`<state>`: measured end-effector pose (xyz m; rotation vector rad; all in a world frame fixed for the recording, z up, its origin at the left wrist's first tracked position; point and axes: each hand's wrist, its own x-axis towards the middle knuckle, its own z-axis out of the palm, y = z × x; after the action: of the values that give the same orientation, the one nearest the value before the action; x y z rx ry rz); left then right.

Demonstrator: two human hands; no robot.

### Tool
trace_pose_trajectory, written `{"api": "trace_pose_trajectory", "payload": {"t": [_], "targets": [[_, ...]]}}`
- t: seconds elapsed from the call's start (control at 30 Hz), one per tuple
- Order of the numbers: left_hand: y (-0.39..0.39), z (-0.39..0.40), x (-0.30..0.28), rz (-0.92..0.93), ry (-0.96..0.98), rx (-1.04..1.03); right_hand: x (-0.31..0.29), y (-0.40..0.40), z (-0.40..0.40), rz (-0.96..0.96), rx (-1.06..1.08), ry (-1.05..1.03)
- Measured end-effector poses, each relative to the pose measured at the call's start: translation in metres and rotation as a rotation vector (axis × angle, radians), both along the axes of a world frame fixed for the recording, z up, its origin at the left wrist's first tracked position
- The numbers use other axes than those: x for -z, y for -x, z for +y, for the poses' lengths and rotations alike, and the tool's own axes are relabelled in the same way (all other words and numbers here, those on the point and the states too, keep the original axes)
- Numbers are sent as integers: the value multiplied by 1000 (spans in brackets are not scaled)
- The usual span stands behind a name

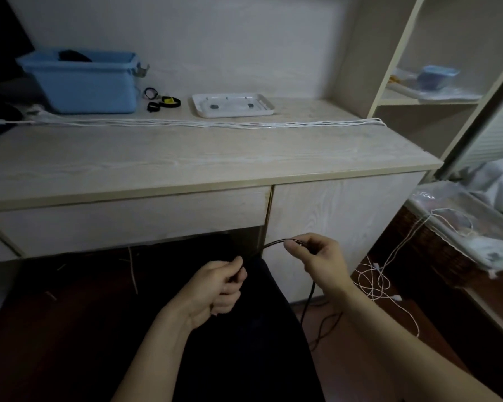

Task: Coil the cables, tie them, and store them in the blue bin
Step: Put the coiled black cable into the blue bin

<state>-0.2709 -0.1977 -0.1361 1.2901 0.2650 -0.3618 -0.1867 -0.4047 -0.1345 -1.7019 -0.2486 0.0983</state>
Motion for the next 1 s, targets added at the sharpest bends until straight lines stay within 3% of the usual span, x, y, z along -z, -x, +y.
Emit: {"api": "trace_pose_trajectory", "payload": {"t": [0.07,0.17,0.27,0.33,0.47,0.63,0.73,0.87,1.0], "targets": [[-1,-2,3,-70,180,-95,9,-4,-6,36,-8,56],[-6,-5,6,-166,514,-360,21,-3,-5,119,-187,244],[-11,3,8,-267,636,-543,29,1,-1,165,-423,460],[-13,8,9,-291,629,-607,36,3,3,86,-443,611],[-13,6,15,-298,568,-630,39,15,20,-206,-353,658],[-8,-5,17,-320,433,-549,41,40,33,-347,-728,978],[-7,-13,20,-310,164,-516,33,50,35,-357,-893,1010],[-5,-14,34,-335,-310,-417,27,51,38,-379,-928,956],[-6,-9,39,-260,-419,-238,28,41,34,-435,-765,875]]}}
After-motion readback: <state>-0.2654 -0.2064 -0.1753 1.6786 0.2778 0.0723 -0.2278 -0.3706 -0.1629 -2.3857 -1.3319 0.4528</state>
